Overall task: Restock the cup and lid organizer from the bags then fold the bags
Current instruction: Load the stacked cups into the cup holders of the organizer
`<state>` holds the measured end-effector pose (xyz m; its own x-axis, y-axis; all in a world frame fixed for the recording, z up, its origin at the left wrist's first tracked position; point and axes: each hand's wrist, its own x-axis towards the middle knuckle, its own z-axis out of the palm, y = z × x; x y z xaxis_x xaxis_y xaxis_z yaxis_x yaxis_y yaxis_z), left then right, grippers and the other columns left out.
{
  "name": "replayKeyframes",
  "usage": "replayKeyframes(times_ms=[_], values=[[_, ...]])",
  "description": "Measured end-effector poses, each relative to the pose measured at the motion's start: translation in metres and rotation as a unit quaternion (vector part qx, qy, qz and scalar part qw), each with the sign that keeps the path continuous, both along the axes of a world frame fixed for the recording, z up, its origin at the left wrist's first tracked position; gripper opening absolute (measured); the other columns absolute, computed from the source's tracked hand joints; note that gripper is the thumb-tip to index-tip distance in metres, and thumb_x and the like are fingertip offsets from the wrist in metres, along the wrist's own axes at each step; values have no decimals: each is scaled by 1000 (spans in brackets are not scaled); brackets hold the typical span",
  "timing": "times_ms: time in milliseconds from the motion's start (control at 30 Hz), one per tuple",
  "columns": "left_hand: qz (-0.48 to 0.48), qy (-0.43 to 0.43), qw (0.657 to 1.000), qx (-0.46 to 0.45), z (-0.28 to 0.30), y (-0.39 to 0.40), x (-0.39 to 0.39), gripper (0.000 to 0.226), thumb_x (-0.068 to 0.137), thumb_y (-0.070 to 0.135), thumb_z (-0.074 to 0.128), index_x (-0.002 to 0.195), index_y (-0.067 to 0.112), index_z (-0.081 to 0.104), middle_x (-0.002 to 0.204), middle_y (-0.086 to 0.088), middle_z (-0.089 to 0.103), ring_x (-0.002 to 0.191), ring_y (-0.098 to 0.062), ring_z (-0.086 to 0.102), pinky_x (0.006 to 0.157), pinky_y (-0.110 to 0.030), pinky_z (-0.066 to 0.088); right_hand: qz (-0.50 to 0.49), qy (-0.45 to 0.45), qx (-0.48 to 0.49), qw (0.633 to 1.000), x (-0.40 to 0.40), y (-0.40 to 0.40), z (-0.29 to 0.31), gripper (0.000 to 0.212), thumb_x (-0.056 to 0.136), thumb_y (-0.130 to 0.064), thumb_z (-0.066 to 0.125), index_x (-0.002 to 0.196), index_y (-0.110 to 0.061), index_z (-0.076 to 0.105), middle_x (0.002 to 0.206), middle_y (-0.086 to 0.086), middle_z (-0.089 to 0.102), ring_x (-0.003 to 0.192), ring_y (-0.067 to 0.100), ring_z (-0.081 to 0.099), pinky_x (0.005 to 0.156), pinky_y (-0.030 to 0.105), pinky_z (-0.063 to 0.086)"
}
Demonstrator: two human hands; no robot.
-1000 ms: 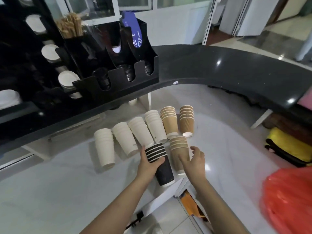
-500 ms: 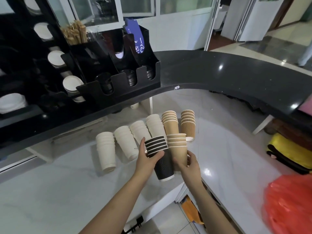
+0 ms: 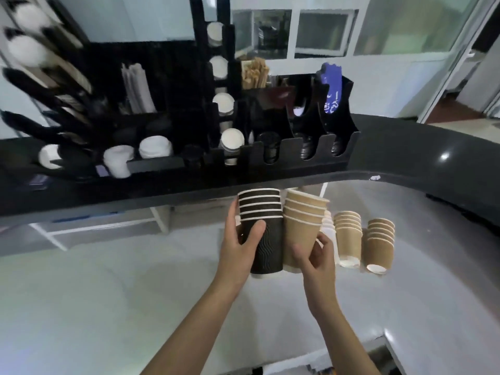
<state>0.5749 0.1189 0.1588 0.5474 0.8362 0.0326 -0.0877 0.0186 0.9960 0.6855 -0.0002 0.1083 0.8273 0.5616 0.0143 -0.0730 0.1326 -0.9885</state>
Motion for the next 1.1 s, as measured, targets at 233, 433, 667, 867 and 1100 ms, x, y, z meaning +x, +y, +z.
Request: replayKeyframes(times_ms=[233, 433, 667, 867, 1100], values=[[87, -7, 996, 22, 42, 65, -90, 72, 93, 61, 55, 150, 68, 11, 135, 37, 47, 115, 10, 56, 94, -25, 50, 132, -37, 34, 990, -64, 94, 33, 70, 77, -33, 84, 136, -29, 47, 132, -1, 67, 118, 17, 68, 90, 36, 59], [103, -40, 992, 53, 65, 131, -176, 86, 91, 47, 70, 150, 66, 10, 151, 28, 41, 128, 7, 52, 106, -28, 48, 190, -52, 68, 978, -137, 174, 63, 71, 78, -20, 80, 139, -25, 45, 131, -3, 68, 118, 17, 68, 91, 37, 59], [114, -80, 988, 66, 98, 210, -268, 98, 80, 46, 74, 151, 67, 10, 148, 29, 43, 122, 11, 55, 96, -20, 53, 220, -70, 84, 969, -224, 261, 104, 80, 71, -29, 88, 139, -30, 45, 131, 0, 68, 117, 22, 69, 91, 41, 59], [112, -102, 983, 100, 123, 266, -314, 97, 84, 40, 80, 148, 69, 13, 150, 27, 43, 128, 6, 53, 103, -27, 50, 176, -113, 99, 973, -274, 312, 134, 74, 78, -25, 87, 141, -36, 49, 132, -12, 65, 117, 13, 68, 90, 36, 60], [102, -76, 985, 121, 149, 324, -352, 106, 77, 25, 87, 156, 52, 20, 140, 23, 56, 124, 4, 58, 89, -18, 54, 94, -150, 100, 979, -305, 351, 165, 66, 82, -22, 85, 136, -43, 52, 128, -17, 65, 112, 2, 67, 81, 21, 58]])
